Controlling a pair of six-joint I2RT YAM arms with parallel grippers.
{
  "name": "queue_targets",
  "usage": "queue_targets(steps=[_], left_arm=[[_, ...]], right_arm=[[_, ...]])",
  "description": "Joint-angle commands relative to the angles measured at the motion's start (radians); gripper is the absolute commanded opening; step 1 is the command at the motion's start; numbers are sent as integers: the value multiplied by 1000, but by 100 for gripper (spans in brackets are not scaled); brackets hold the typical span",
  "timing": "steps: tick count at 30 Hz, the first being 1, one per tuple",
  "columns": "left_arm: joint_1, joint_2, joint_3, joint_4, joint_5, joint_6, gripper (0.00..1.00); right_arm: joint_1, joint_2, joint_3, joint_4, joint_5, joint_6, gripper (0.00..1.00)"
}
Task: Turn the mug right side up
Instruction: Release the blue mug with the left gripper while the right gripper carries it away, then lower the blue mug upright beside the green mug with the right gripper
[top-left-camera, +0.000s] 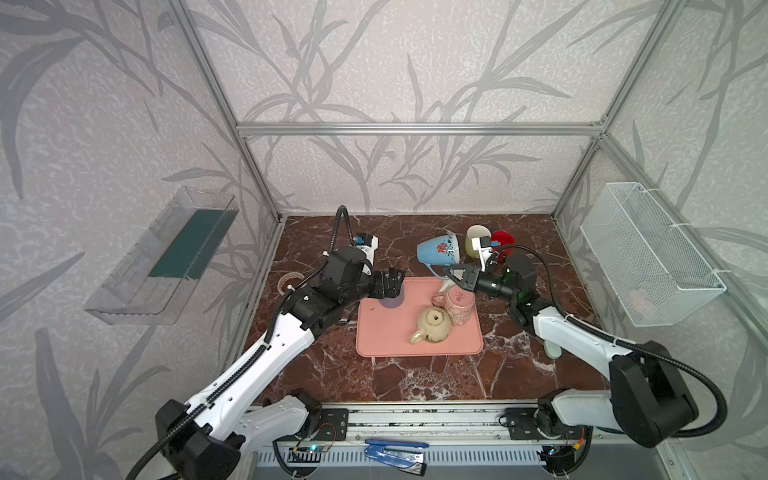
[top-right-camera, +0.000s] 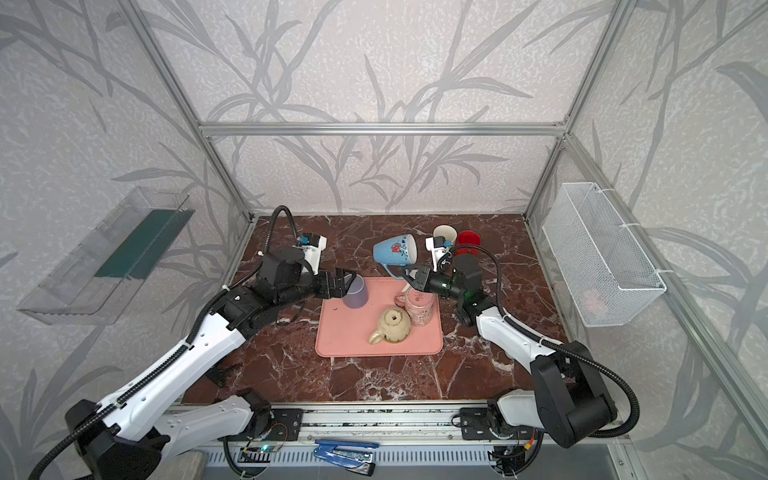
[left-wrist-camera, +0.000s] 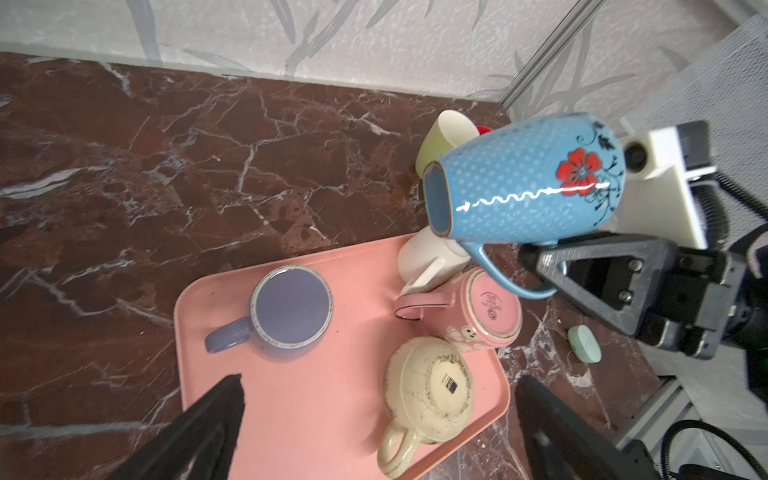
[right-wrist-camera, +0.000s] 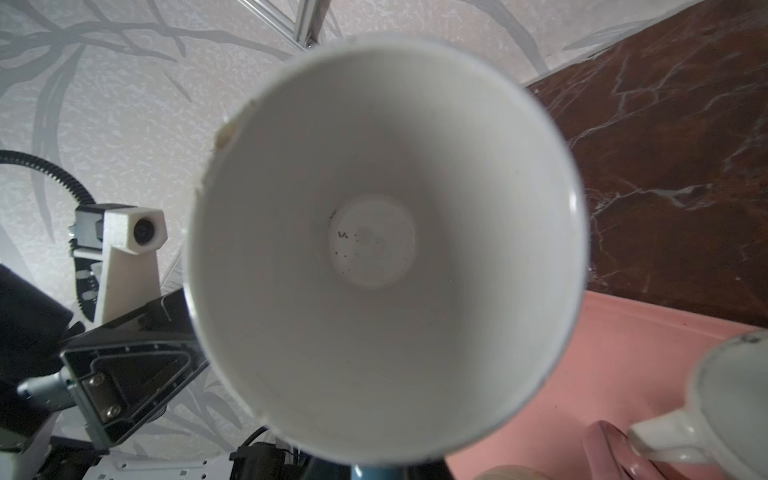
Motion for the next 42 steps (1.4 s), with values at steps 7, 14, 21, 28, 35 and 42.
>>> queue_targets(steps=[7, 14, 21, 28, 35, 42], left_arm=[[3, -78, -26, -211, -74, 101, 100], [4, -122, -52, -263, -124, 170, 100], [4, -139, -119, -244, -132, 189, 100], [2, -163, -138, -245, -144, 194, 99], [2, -171, -141, -241, -142, 202, 99], [1, -169, -142, -245, -158, 209, 99]], right_arm=[[-3, -1, 181, -332, 127, -219, 0], [1, 72, 293, -481, 205, -298, 0], [18, 172, 471, -669, 347, -401, 0], [31, 330, 707, -874, 529, -484, 0], [35, 474, 870, -970, 651, -538, 0], [36, 577, 961, -1010, 715, -574, 0]])
